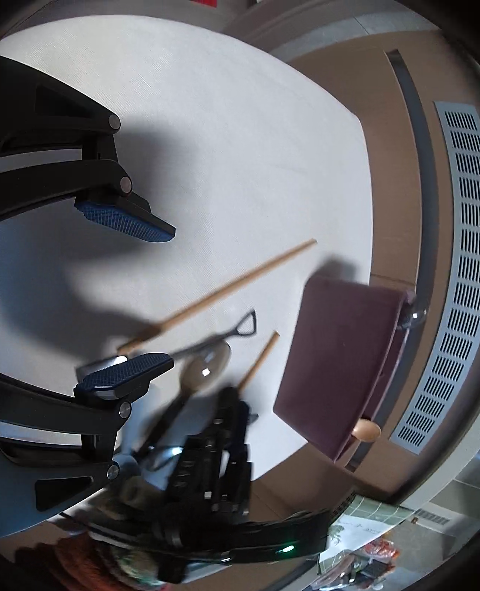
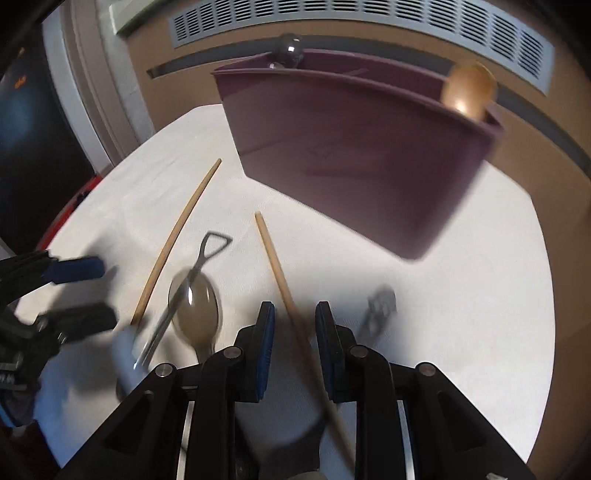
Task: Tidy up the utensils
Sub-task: 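Grasp a wooden chopstick with the right tool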
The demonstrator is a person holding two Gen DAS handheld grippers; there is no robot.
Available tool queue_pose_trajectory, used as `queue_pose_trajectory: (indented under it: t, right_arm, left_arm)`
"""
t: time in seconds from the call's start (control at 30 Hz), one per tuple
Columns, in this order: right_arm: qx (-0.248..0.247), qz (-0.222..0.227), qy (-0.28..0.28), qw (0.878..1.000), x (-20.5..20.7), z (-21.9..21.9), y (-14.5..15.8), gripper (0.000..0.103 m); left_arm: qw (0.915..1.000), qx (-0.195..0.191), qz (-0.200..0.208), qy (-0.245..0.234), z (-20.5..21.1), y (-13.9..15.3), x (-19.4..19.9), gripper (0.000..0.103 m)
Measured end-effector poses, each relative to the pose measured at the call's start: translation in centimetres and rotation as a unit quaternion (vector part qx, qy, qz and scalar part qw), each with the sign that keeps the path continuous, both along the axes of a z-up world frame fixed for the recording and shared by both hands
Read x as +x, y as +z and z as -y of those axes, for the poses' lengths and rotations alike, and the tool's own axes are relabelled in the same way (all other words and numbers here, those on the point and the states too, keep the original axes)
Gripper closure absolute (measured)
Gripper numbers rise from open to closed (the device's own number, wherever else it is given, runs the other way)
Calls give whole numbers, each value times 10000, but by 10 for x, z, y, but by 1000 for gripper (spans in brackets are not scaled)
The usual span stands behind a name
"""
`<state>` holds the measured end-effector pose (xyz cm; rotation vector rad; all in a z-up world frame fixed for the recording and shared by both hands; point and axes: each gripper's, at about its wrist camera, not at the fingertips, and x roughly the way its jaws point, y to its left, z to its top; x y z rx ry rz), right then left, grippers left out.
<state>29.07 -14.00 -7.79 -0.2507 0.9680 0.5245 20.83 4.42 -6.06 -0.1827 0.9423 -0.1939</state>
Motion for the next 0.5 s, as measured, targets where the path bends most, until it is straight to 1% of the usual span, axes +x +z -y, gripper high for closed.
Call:
queue_pose_trajectory:
  t: [0.07,0.13,0.23,0.33,0.4,0.5]
  right_arm:
    - [-60,-26,-4,10000,6,-5,0,83]
    - [-126,4,-48,9999,9,-8,-1,95]
    - [65,-105,-201,9997,4,6,1,98]
    - [212,-159,-574,9980,-7,30,1,99]
    - [307,-149,-849,9958,-17,48,4,99]
    - [434,25,-1178,9921,-38,72,12,99]
  left_arm:
    - [10000,-58,-11,28,-3,-1,-2,40]
    - [9999,-121,-18,41,-4,-2,-4,40]
    - [9998,-182,7,-28,0,-2,-9,40]
    - [9996,-207,44,-169,9,1,-12,39]
    - [9988,-355,56,-334,16,3,-13,39]
    - [9952,-798,-28,-564,30,7,-10,39]
